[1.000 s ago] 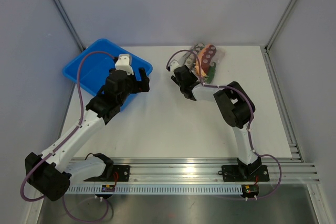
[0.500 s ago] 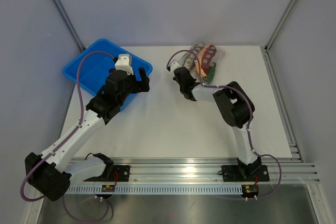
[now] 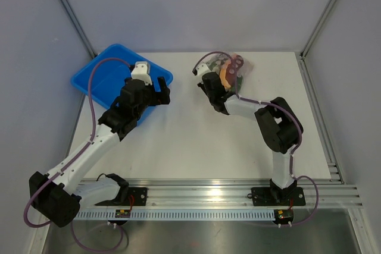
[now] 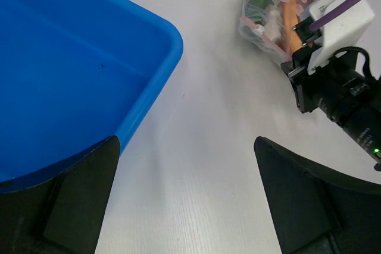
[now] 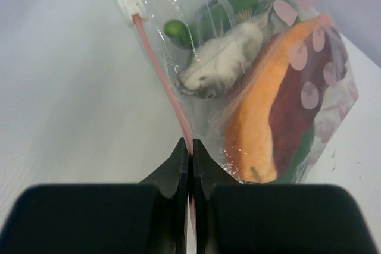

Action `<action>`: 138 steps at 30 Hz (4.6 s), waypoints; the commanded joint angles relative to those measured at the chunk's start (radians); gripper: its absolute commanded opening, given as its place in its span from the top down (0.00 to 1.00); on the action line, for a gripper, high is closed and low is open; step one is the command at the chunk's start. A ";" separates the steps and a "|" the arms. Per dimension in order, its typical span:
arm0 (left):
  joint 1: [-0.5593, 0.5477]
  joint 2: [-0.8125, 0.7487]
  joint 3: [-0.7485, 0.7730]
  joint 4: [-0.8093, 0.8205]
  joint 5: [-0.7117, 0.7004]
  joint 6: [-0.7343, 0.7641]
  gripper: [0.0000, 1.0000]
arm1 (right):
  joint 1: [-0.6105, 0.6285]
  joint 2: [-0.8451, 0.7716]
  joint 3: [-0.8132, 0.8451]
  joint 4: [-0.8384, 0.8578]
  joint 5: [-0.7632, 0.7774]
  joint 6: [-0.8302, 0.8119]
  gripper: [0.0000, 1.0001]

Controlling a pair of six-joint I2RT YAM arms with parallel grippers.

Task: Open the zip-top bag and remove the fake food
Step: Pick up the zipper food storage bag at the center of the board.

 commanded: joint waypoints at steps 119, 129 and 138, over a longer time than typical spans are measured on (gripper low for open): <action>-0.009 0.026 -0.412 1.188 0.879 0.104 1.00 | 0.071 -0.933 -0.350 -0.240 -0.709 0.536 0.91; -0.009 0.017 -0.409 1.166 0.887 0.103 1.00 | 0.073 -0.961 -0.377 -0.168 -0.706 0.494 0.49; -0.009 0.013 -0.392 1.117 0.890 0.107 1.00 | 0.073 -0.918 -0.364 -0.081 -0.850 0.409 0.43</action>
